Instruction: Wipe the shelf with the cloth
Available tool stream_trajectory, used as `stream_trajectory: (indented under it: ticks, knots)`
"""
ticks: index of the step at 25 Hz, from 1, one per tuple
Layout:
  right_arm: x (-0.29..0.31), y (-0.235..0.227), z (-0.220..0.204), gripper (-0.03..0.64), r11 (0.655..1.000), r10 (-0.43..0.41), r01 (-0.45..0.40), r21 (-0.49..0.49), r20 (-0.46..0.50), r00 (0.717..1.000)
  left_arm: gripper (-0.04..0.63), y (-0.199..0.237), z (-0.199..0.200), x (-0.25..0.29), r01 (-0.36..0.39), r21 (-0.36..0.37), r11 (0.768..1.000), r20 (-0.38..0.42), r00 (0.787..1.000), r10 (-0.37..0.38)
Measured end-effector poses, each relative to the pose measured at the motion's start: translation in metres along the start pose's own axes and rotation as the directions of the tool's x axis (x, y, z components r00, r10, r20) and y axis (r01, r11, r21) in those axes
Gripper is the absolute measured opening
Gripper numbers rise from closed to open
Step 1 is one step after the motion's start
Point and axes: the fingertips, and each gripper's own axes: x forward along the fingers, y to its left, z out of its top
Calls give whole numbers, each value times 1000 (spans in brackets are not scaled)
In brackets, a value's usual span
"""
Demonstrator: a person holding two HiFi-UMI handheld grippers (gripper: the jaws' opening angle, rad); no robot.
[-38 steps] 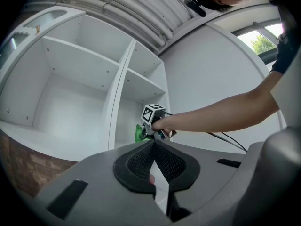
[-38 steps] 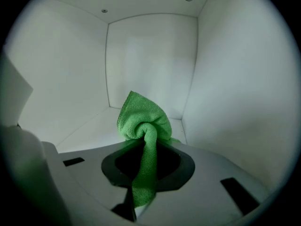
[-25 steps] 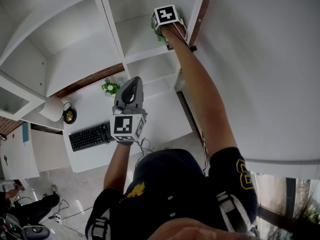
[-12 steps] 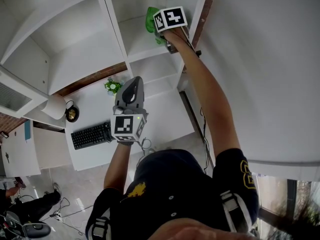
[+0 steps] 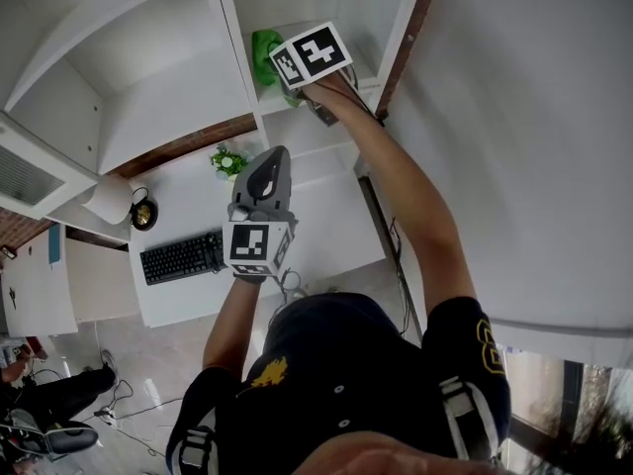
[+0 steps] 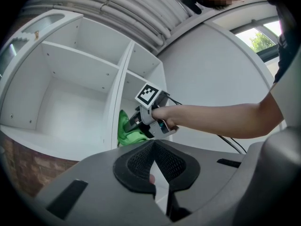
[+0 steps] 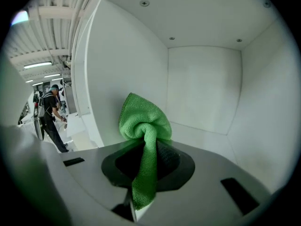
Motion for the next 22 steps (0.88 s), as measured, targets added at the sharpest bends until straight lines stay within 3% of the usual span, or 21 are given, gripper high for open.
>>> stream_trajectory:
  ticks: [9,22]
  knots:
    - [19,29,-21,43,990,-30,19,-139,-74,997,18,8,-1,-7,-28,-5,1000,-2,1000,28]
    - [20,22,-36,43,990,-24,10,-142,-94,995,18,24,-6,3,-57,10,998,-13,998,57]
